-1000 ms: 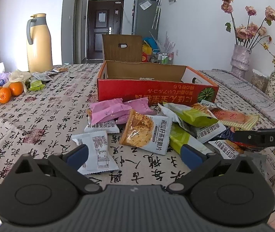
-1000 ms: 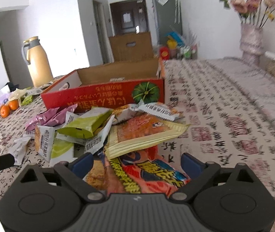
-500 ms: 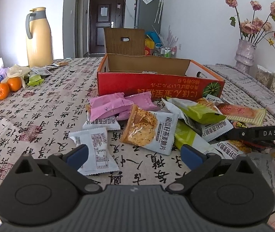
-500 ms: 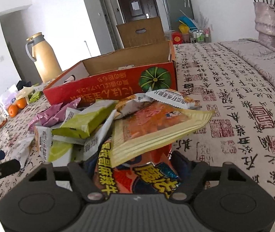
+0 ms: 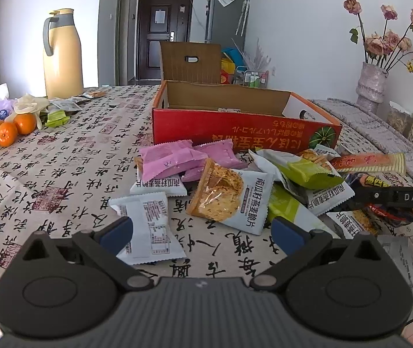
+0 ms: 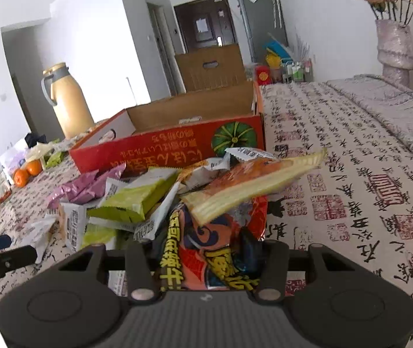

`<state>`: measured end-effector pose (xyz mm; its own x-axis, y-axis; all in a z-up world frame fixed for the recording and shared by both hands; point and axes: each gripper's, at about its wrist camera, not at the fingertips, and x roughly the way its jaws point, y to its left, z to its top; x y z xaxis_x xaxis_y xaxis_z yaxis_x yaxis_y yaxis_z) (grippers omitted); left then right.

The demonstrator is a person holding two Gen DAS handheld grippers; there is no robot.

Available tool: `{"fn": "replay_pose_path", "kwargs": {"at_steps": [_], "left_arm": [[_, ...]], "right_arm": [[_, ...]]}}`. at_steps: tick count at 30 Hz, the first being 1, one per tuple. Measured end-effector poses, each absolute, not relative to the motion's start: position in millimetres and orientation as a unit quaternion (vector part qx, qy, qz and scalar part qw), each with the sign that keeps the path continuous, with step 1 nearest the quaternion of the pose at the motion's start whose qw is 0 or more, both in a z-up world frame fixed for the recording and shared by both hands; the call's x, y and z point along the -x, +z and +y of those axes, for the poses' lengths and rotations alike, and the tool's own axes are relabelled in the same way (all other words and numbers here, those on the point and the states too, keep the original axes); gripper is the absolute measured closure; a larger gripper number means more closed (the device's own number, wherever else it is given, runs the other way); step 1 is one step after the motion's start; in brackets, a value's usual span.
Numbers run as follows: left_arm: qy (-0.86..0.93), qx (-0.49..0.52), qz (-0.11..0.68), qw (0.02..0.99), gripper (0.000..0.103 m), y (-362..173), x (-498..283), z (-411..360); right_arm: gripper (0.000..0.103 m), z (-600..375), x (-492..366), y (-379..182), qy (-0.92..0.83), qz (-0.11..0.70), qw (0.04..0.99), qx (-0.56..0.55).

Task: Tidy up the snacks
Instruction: 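Grasp the orange-and-blue chip bag with the right gripper, then carry the chip bag to the box while the left gripper carries a white packet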

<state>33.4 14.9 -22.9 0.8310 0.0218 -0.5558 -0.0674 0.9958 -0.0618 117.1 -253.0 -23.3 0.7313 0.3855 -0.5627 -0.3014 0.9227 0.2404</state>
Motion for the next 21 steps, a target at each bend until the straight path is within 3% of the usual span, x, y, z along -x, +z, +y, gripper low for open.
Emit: {"fn": "replay_pose_path", "kwargs": {"at_steps": [21], "left_arm": [[0.065,0.056,0.305,0.948,0.0,-16.8,-36.5,40.7]], "right_arm": [[0.056,-250.3,-39.4,32.9,0.144,0.187,0.971,-0.046]]}}
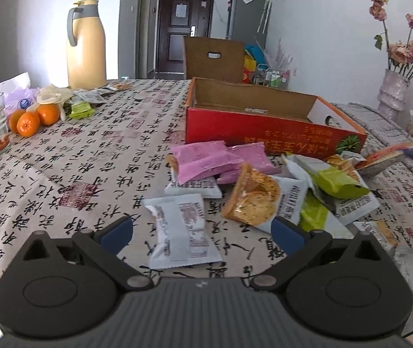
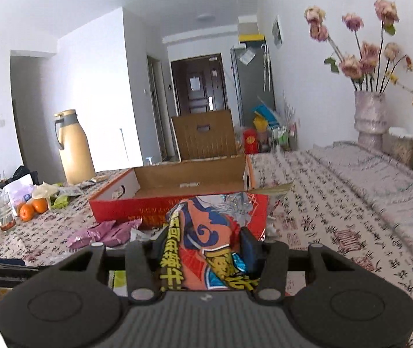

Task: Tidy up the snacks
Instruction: 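Carry the chip bag to the box while the left gripper carries a white packet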

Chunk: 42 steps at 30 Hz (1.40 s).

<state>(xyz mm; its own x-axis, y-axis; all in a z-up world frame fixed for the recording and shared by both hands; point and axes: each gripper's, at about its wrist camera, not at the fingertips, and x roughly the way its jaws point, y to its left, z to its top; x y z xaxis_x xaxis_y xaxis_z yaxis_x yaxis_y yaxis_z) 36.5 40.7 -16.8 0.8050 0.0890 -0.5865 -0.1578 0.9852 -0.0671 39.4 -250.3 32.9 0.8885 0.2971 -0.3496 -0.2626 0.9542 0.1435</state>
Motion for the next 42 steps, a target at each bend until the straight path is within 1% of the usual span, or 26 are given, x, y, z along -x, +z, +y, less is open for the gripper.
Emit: {"fn": "replay_pose_path", "kwargs": {"at_steps": [9,18,21,23,24,25,26,27,28,29,35,42], "left_arm": [[0.083,0.056,0.329,0.939,0.0,-23.8,-51.5,48.0],[0.111,0.063,0.355,0.926,0.001,-37.3,-65.7,54.8],[0.114,0.065,0.36,0.924,0.008,-40.1,-69.7,55.3],[0.114,0.067,0.364,0.922,0.017,-42.2,-72.6,56.1],[0.116,0.065,0.361,0.923,0.018,-42.2,-72.9,55.9],[0.114,0.066,0.36,0.924,0.024,-41.6,-72.6,56.0],[0.111,0.066,0.357,0.925,0.034,-40.8,-72.0,55.4],[0.108,0.066,0.356,0.926,0.039,-40.0,-71.6,55.4],[0.104,0.067,0.354,0.927,0.053,-39.4,-71.2,55.4],[0.1,0.068,0.352,0.928,0.061,-38.9,-71.2,55.3],[0.104,0.063,0.343,0.931,0.062,-36.1,-67.9,51.4],[0.092,0.05,0.316,0.943,0.062,-19.6,-57.7,43.2]], "right_arm": [[0.056,-254.7,-17.9,50.0,0.12,0.154,0.98,-0.036],[0.056,-249.4,-27.9,37.2,0.119,0.18,0.976,-0.039],[0.056,-247.5,-31.6,32.7,0.123,0.186,0.974,-0.041],[0.056,-246.8,-33.9,29.5,0.125,0.191,0.973,-0.042],[0.056,-247.0,-35.0,28.0,0.125,0.193,0.972,-0.043],[0.056,-247.3,-36.3,26.5,0.126,0.195,0.972,-0.044],[0.056,-247.9,-37.1,25.4,0.126,0.196,0.971,-0.045],[0.056,-248.0,-38.3,24.0,0.127,0.198,0.971,-0.046],[0.056,-248.5,-39.2,22.9,0.128,0.199,0.97,-0.047],[0.056,-248.5,-40.6,21.8,0.128,0.201,0.97,-0.048],[0.056,-248.2,-47.0,16.5,0.133,0.209,0.967,-0.051],[0.056,-249.3,-51.1,12.6,0.135,0.214,0.966,-0.056]]}}
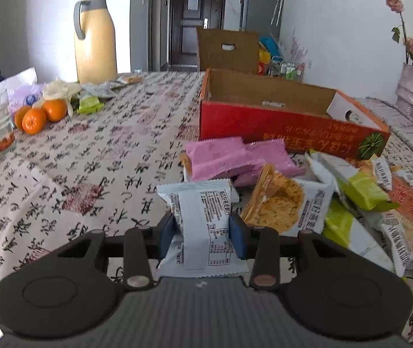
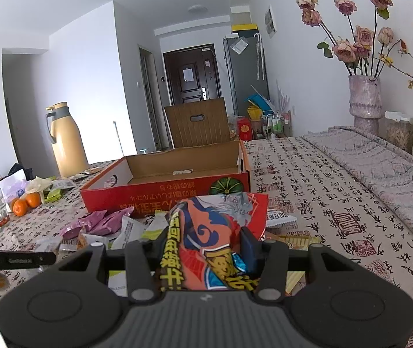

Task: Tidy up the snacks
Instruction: 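Carry the chip bag to the box while the left gripper carries a white packet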

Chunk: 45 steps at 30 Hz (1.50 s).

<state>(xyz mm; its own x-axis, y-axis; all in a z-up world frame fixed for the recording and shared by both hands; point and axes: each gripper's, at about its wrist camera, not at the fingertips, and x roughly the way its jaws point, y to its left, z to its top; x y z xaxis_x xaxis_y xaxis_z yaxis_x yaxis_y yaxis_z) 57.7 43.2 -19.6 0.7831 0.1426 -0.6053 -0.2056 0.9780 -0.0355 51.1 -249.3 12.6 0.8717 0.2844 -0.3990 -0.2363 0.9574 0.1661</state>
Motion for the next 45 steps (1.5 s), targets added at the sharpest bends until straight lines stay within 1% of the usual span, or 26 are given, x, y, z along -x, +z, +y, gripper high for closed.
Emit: {"fn": "replay_pose_path", "kwargs": {"at_steps": [6,17,29,38,45], "left_arm": [[0.077,0.043,0.288,0.954,0.062,-0.5,-54.8,36.1],[0.064,0.017,0.231,0.971,0.062,43.7,-79.4,20.2],[0.057,0.001,0.184,0.981,0.061,83.5,-128.7,3.5],[0.062,0.008,0.189,0.98,0.061,89.0,-183.8,-2.7],[0.075,0.02,0.215,0.974,0.061,73.6,-234.0,0.0]], "right_arm": [[0.056,-248.1,-55.0,13.4,0.137,0.212,0.966,-0.055],[0.056,-240.9,-77.5,30.2,0.142,0.185,0.971,-0.046],[0.056,-222.9,-144.6,63.3,0.159,0.156,0.974,-0.038],[0.056,-199.1,-214.4,73.1,0.164,0.161,0.973,-0.036],[0.056,-176.3,-269.2,52.6,0.163,0.196,0.967,-0.024]]}}
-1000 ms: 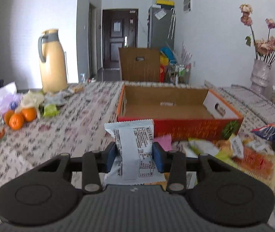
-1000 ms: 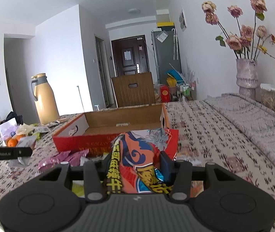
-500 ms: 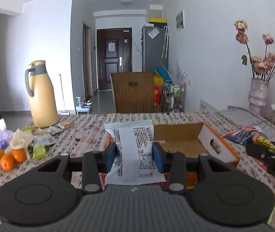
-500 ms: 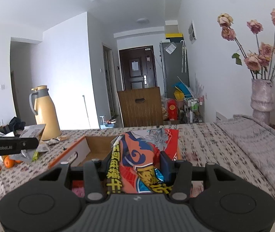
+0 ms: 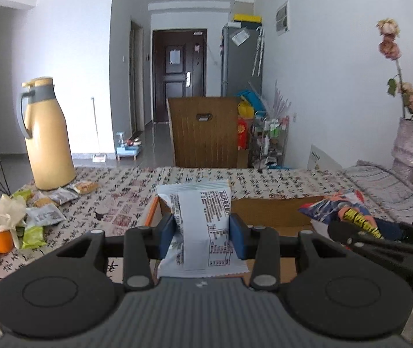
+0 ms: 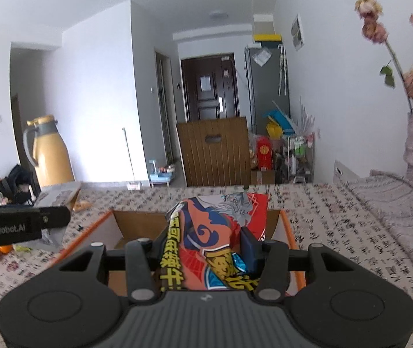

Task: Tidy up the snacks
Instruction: 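Carry the chip bag to the box while the left gripper carries a white packet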

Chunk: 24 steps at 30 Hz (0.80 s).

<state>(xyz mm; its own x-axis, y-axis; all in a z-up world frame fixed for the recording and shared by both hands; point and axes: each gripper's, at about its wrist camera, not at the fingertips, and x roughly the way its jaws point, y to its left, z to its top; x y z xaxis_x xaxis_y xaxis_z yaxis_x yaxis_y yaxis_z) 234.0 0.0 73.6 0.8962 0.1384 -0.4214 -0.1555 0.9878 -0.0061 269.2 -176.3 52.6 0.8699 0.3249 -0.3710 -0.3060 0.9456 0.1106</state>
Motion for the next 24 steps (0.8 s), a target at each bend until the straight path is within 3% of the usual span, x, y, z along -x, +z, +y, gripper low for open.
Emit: {"fn": "replay_pose_path", "kwargs": {"at_steps": [15,16,18,20,22,24], "left_arm": [[0.07,0.023,0.289,0.954,0.061,11.9,-281.8,8.0],[0.069,0.024,0.288,0.955,0.057,11.7,-281.1,8.1],[0.07,0.029,0.281,0.957,0.04,14.2,-277.7,9.0],[0.08,0.031,0.262,0.961,0.009,18.6,-271.2,10.4],[0.085,0.037,0.247,0.965,0.0,23.1,-267.0,12.3],[0.085,0.043,0.242,0.966,0.0,26.8,-264.5,13.1]], "right_arm": [[0.056,-174.1,-303.1,3.8,0.156,0.255,0.954,-0.028],[0.054,-174.4,-302.5,4.3,0.156,0.255,0.954,-0.029],[0.05,-175.9,-300.6,5.8,0.154,0.252,0.955,-0.031],[0.041,-178.3,-298.6,7.5,0.153,0.247,0.956,-0.034],[0.018,-180.5,-296.0,9.7,0.149,0.239,0.959,-0.039],[0.005,-183.1,-294.1,11.2,0.14,0.233,0.962,-0.042]]}}
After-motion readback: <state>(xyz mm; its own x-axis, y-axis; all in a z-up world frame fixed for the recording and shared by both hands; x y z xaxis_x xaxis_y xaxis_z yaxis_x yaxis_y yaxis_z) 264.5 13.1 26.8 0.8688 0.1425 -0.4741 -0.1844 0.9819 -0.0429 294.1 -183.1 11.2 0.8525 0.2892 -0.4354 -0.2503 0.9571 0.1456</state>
